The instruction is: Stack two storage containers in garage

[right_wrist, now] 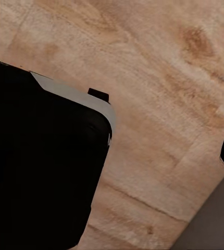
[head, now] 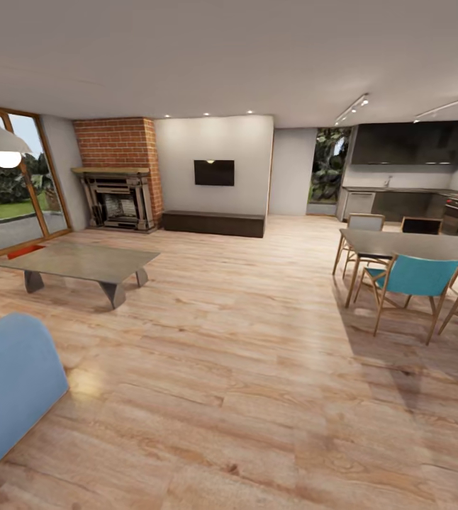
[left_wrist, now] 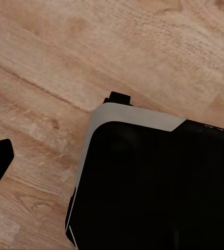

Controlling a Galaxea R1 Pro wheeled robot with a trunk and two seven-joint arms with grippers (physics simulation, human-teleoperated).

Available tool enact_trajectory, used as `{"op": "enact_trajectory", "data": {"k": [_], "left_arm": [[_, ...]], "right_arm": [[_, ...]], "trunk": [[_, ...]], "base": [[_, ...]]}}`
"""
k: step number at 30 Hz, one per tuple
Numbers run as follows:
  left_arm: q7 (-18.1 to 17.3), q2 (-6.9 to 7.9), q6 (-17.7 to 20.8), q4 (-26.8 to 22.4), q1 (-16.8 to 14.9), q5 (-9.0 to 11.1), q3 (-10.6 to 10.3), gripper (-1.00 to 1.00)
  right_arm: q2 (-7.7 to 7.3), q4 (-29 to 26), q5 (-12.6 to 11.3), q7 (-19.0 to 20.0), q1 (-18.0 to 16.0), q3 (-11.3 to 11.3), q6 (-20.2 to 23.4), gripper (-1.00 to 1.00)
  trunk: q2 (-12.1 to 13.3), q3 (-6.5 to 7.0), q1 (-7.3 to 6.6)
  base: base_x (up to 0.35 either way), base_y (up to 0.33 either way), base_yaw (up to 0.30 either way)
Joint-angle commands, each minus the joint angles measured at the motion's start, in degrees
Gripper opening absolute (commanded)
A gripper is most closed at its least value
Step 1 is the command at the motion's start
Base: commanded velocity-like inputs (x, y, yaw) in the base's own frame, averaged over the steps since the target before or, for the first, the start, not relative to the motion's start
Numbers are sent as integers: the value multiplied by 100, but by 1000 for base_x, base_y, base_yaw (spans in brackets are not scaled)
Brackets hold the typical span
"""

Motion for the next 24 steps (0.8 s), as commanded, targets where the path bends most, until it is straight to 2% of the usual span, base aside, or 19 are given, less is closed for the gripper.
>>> {"op": "enact_trajectory", "data": {"k": [1,24], "left_arm": [[11,-2,-20,4,-4,26,13,100],[11,3,-27,4,-4,35,13,100]], "right_arm": [[2,15,18,-39,-7,44,-18,100],[2,15,18,-39,-7,52,-18,100]], "trunk": [[-5,-8,4],[-5,-8,4]], "base": [[325,0,0],[325,0,0]]}}
